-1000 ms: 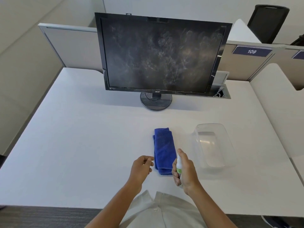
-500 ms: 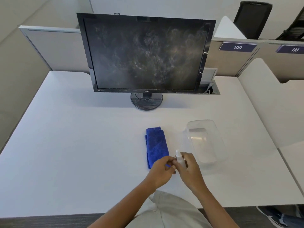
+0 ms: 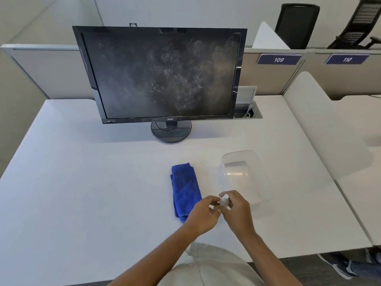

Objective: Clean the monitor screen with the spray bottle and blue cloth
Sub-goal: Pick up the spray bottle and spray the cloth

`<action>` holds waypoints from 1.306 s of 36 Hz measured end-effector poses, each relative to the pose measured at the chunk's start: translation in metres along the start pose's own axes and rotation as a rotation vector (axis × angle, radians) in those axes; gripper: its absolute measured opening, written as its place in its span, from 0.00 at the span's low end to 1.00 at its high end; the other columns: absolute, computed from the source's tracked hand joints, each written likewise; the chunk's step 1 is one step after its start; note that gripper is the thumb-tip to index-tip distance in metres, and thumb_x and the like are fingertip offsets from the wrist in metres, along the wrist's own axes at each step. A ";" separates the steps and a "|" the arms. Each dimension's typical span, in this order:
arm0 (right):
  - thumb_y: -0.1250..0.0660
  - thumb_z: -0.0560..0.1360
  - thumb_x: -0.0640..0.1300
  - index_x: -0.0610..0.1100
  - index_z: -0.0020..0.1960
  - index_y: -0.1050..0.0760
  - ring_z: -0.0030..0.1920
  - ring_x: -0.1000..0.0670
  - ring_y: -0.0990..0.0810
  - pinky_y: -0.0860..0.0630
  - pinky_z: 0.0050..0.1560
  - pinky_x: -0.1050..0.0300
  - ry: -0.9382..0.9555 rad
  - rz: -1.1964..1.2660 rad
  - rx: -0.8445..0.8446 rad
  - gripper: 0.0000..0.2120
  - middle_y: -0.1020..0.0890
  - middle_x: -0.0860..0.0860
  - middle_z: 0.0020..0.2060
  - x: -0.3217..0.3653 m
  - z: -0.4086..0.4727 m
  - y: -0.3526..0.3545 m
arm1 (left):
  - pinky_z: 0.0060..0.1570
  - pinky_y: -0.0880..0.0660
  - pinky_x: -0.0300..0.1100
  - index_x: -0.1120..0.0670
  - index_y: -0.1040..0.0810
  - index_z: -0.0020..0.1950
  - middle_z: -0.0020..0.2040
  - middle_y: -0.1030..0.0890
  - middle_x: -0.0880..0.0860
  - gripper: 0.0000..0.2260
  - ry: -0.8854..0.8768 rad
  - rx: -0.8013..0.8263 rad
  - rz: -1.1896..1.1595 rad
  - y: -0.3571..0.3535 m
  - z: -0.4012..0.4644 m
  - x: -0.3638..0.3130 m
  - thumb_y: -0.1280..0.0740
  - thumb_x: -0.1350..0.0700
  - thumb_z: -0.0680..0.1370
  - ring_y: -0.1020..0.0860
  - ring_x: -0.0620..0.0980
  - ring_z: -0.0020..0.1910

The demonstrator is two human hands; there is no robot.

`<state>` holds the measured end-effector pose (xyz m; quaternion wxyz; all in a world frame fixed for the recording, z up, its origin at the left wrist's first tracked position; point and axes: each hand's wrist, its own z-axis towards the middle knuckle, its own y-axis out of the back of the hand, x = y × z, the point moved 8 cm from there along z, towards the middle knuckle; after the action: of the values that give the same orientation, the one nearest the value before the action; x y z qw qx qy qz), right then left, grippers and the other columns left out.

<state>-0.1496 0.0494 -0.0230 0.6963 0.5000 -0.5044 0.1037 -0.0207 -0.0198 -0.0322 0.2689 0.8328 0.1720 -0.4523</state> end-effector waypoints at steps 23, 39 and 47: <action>0.16 0.71 0.36 0.45 0.60 0.17 0.56 0.59 0.17 0.24 0.56 0.74 0.097 -0.084 0.042 0.20 0.16 0.55 0.57 0.026 -0.001 0.005 | 0.55 0.24 0.29 0.51 0.24 0.76 0.65 0.18 0.44 0.17 -0.012 -0.054 0.009 0.007 0.002 0.009 0.33 0.54 0.87 0.17 0.43 0.58; 0.30 0.82 0.38 0.43 0.71 0.23 0.67 0.51 0.22 0.24 0.69 0.56 0.192 -0.098 0.129 0.18 0.23 0.51 0.66 0.098 0.029 -0.045 | 0.70 0.27 0.41 0.53 0.23 0.76 0.74 0.23 0.51 0.19 0.048 -0.369 0.028 0.102 0.003 0.041 0.33 0.61 0.85 0.23 0.50 0.71; 0.31 0.83 0.44 0.43 0.80 0.37 0.73 0.44 0.27 0.23 0.68 0.51 -0.239 -0.283 0.299 0.28 0.29 0.45 0.72 0.054 0.037 -0.102 | 0.70 0.23 0.49 0.48 0.37 0.85 0.82 0.36 0.54 0.32 0.159 -0.216 0.104 0.108 0.015 0.081 0.29 0.59 0.83 0.27 0.56 0.76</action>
<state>-0.0805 -0.0482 -0.0401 0.5578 0.6719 -0.4869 0.0186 0.0698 -0.1116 -0.0753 0.3658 0.8399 0.1970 -0.3491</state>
